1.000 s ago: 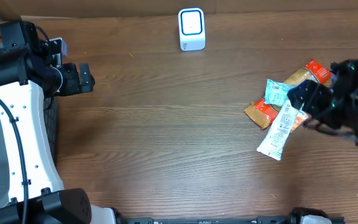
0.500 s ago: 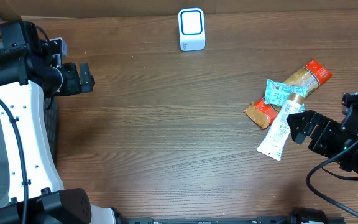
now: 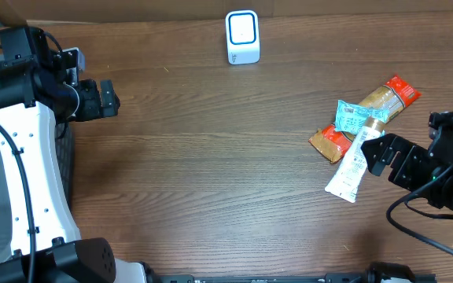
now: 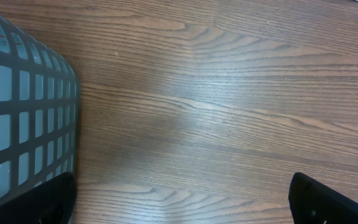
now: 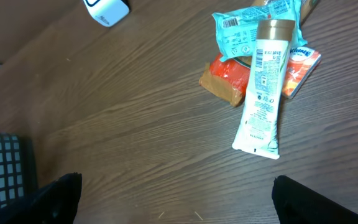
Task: Scan the item barcode
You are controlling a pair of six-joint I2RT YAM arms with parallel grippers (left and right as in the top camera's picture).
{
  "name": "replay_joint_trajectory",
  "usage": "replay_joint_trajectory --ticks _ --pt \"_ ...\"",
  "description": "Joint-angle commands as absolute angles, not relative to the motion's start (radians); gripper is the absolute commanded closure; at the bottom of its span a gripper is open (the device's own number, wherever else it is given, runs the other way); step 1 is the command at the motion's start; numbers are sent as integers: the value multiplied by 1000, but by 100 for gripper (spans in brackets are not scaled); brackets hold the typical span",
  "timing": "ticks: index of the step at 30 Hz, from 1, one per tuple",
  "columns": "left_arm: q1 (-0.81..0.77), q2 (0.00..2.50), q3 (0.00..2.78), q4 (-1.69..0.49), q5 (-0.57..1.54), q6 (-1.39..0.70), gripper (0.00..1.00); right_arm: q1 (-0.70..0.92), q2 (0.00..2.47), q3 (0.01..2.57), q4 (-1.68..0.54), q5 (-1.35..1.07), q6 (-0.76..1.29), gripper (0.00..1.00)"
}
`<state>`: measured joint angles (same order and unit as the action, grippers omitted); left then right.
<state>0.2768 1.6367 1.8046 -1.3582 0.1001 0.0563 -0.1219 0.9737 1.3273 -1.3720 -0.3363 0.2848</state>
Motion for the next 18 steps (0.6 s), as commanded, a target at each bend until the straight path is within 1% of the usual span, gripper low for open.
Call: replay_joint_trajectory --ticks 1,6,10,13,18 --pt "274 1634 1817 -1357 101 72 0 -115 973 1330 -1367 -342 279 0" --pt "274 1634 1817 -1357 101 72 0 -72 911 1328 -1320 -149 276 0" --pt "274 1634 1817 -1357 101 72 0 10 835 1319 -1213 19 276 0" --pt "274 1634 1817 -1357 101 72 0 51 761 1258 -1079 106 276 0" --pt "274 1634 1817 -1357 101 72 0 61 610 1028 -748 150 276 0"
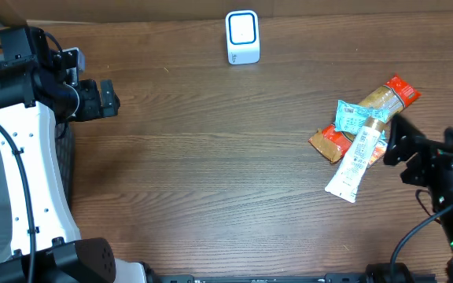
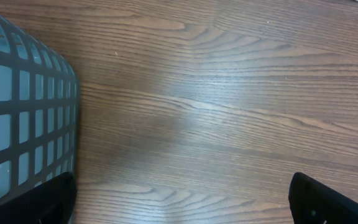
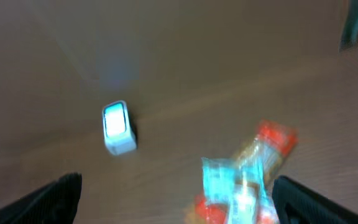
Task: Scan the item barcode
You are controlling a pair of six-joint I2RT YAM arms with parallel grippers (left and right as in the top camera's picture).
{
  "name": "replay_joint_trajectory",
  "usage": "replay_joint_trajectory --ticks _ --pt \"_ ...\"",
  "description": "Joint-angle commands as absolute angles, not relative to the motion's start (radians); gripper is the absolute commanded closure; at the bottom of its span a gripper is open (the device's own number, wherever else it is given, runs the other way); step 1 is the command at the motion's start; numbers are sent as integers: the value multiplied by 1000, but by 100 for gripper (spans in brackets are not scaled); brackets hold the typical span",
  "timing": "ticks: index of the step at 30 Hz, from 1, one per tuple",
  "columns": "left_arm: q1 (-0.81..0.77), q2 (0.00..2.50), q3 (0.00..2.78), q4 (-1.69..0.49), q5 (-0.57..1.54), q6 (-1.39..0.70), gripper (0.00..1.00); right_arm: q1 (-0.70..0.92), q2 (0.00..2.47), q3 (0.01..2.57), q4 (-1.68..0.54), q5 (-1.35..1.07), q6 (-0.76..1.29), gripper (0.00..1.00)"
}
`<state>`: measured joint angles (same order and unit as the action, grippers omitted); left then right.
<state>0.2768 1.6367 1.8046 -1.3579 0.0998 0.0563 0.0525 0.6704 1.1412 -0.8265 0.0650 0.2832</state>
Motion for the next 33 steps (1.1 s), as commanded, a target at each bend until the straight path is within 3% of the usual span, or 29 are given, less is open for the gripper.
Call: replay_joint_trajectory --ticks 1,8,17,28,33 --pt "274 1634 1817 -1357 101 72 0 62 570 958 -661 158 276 0" --pt "274 1634 1817 -1357 101 72 0 62 319 558 -245 184 276 0" --pt "274 1634 1817 -1357 101 72 0 62 96 183 31 183 276 0" --pt "274 1634 1817 -1357 101 72 0 62 2 7 81 183 287 0" --pt "274 1634 1817 -1357 101 72 0 63 2 7 -19 183 287 0"
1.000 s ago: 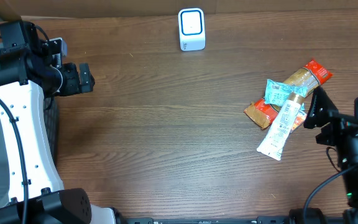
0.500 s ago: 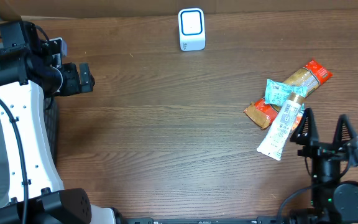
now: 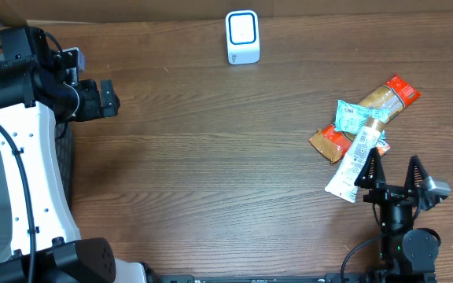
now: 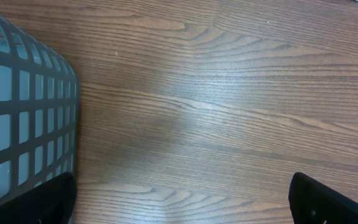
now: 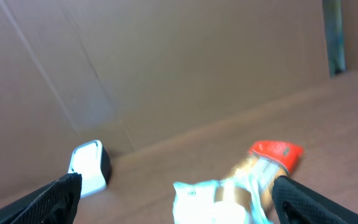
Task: Scan the item barcode
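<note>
Several items lie piled at the table's right: a white tube [image 3: 355,167], a teal packet [image 3: 352,118], an orange pack [image 3: 333,143] and a long red-ended snack [image 3: 388,97]. The white scanner [image 3: 242,37] stands at the back centre. My right gripper [image 3: 394,174] is open just in front of the tube's lower end, pointing toward the back and holding nothing. Its blurred wrist view looks level across the table at the teal packet [image 5: 207,202], the snack [image 5: 272,155] and the scanner [image 5: 89,167]. My left gripper [image 3: 108,98] is open over bare wood at the far left.
A black mesh basket [image 4: 17,106] sits beside my left gripper at the table's left edge. A brown cardboard wall [image 5: 166,62] closes off the back of the table.
My right gripper has moved from the right of the pile to the front of it, near the table's front edge, and its camera now looks more level. The left arm has not moved.
My right gripper first hung open to the right of the pile, looking down on the tube. Then it was tilted up and farther right. Now it is in front of the tube, facing the back wall. The items, the scanner and the left arm stayed put.
</note>
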You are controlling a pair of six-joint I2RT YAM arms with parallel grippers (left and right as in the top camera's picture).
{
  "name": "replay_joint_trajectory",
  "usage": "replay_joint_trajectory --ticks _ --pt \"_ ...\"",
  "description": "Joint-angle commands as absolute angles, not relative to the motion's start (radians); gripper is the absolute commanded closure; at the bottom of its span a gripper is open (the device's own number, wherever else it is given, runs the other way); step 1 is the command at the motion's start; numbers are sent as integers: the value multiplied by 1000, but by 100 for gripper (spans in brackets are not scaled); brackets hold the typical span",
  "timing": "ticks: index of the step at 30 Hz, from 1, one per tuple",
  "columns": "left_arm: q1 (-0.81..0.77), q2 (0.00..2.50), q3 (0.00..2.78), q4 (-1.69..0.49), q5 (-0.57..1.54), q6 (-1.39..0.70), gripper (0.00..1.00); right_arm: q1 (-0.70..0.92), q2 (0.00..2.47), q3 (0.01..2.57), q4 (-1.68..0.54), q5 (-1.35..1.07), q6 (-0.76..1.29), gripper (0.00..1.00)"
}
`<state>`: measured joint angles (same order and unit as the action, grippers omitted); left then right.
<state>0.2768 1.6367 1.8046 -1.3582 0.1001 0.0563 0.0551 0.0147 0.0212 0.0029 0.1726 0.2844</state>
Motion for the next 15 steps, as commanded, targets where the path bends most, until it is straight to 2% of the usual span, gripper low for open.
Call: replay_joint_trajectory --ticks 1,15 --pt "274 1634 1817 -1357 101 72 0 63 2 7 -51 183 287 0" --pt "274 1634 1817 -1357 101 72 0 65 2 7 -62 183 287 0"
